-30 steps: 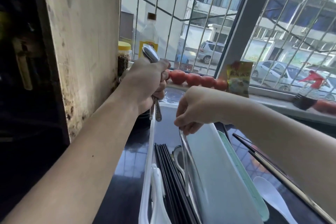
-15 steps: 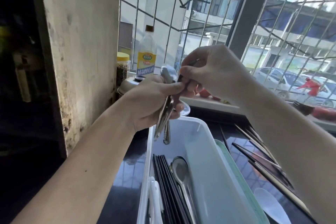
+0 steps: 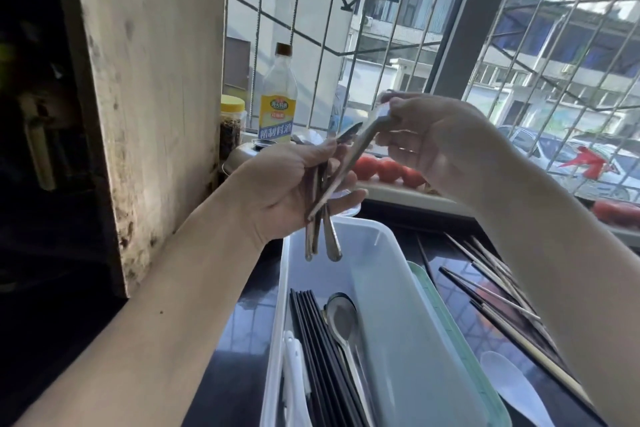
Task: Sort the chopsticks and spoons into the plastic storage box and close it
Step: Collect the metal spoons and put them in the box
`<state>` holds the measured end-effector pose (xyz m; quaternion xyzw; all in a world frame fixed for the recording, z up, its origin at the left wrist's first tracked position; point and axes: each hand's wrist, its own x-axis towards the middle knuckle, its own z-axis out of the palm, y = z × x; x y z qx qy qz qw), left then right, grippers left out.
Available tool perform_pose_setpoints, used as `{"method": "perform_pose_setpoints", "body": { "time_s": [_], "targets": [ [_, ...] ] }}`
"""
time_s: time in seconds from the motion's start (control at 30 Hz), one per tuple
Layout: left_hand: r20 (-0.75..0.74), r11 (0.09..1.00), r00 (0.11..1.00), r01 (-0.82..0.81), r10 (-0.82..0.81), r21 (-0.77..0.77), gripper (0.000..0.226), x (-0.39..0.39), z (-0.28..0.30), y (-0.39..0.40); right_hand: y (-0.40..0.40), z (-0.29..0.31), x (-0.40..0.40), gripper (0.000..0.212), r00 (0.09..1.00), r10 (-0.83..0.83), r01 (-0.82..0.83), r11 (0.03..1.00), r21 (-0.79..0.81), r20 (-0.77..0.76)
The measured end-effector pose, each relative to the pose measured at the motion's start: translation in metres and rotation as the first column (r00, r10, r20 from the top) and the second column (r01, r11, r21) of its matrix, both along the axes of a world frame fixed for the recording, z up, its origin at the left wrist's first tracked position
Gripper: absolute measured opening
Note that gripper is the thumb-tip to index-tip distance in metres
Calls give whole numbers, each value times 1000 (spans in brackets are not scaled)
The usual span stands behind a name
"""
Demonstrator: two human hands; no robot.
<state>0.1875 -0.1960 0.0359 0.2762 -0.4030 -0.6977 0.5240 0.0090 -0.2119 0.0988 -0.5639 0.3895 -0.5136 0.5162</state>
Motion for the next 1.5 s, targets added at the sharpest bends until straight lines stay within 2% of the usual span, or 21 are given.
{"method": "perform_pose_setpoints", "body": {
  "time_s": [0.07, 0.1, 0.13, 0.17, 0.2, 0.27, 0.3, 0.37, 0.47, 0.5, 0.53, 0.7, 0.87, 0.93, 1.0, 1.1, 1.2, 1.27, 1.37, 1.43, 1.5],
  "targets": [
    [56, 965, 964, -261, 261, -9, 21, -3, -2, -5, -2, 2, -9, 22, 993, -51, 51, 999, 0, 106],
    [55, 927, 925, -375, 376, -19, 20, -3, -2, -8, -1, 3, -12, 19, 995, -43, 44, 999, -5, 89],
    [36, 891, 890, -454, 455, -30, 20, -4, -2, -10, 0, 3, -16, 16, 1000, -22, 22, 1000, -9, -12],
    [12, 863, 864, -503, 503, -44, 20, -3, -2, -12, 2, 1, -17, 16, 982, 21, -22, 1000, -5, -190],
    [-3, 846, 848, -529, 530, -63, 19, -2, -2, -13, 5, -2, -15, 20, 912, 85, -86, 996, 15, -402],
    [10, 833, 839, -539, 544, -128, 16, 0, -3, -15, 12, -16, -5, 20, 620, 247, -247, 962, 114, -745],
    [29, 833, 841, -529, 540, -161, 14, 0, -4, -15, 14, -25, 4, 17, 463, 297, -301, 939, 167, -835],
    [61, 849, 857, -492, 511, -194, 10, 0, -6, -14, 10, -47, 21, 15, 176, 264, -341, 920, 192, -948],
    [72, 893, 899, -416, 433, -169, 10, 0, -7, -14, -1, -78, 35, 17, -267, 8, -468, 873, 137, -964],
    [76, 904, 908, -395, 411, -162, 10, 0, -7, -15, -3, -87, 37, 16, -382, -67, -516, 843, 152, -922],
    [77, 912, 916, -380, 395, -157, 11, 0, -7, -15, -6, -95, 37, 18, -440, -92, -534, 827, 178, -893],
    [101, 920, 920, -364, 379, -143, 18, 2, -8, -16, -9, -113, 38, 23, -442, -92, -513, 842, 168, -892],
    [110, 920, 917, -367, 383, -140, 12, 1, -8, -16, -5, -127, 38, 11, -551, -132, -480, 858, 184, -824],
    [114, 920, 918, -364, 381, -146, 12, 1, -8, -16, -10, -121, 35, 3, -505, -222, -512, 855, 82, -834],
    [115, 920, 918, -362, 380, -149, 13, 2, -8, -16, -17, -117, 34, 14, -464, -283, -551, 834, 24, -839],
    [113, 925, 923, -351, 368, -148, 13, -1, -8, -17, -20, -118, 36, 37, -549, -202, -541, 826, 161, -811],
    [132, 935, 930, -322, 341, -147, 12, -3, -8, -15, -19, -131, 42, 26, -610, -187, -548, 801, 240, -770],
    [136, 942, 937, -302, 321, -144, 12, -3, -7, -15, -22, -135, 42, 21, -581, -227, -570, 799, 192, -782],
    [157, 947, 937, -290, 311, -139, 10, -2, -8, -15, -25, -133, 42, 40, -569, -239, -573, 802, 171, -787],
    [163, 946, 935, -295, 314, -133, 14, -1, -8, -14, -25, -133, 43, 35, -564, -216, -548, 820, 166, -797],
    [158, 945, 935, -300, 319, -131, 16, 0, -7, -12, -22, -124, 43, 27, -519, -182, -524, 840, 143, -835]
  ]
}}
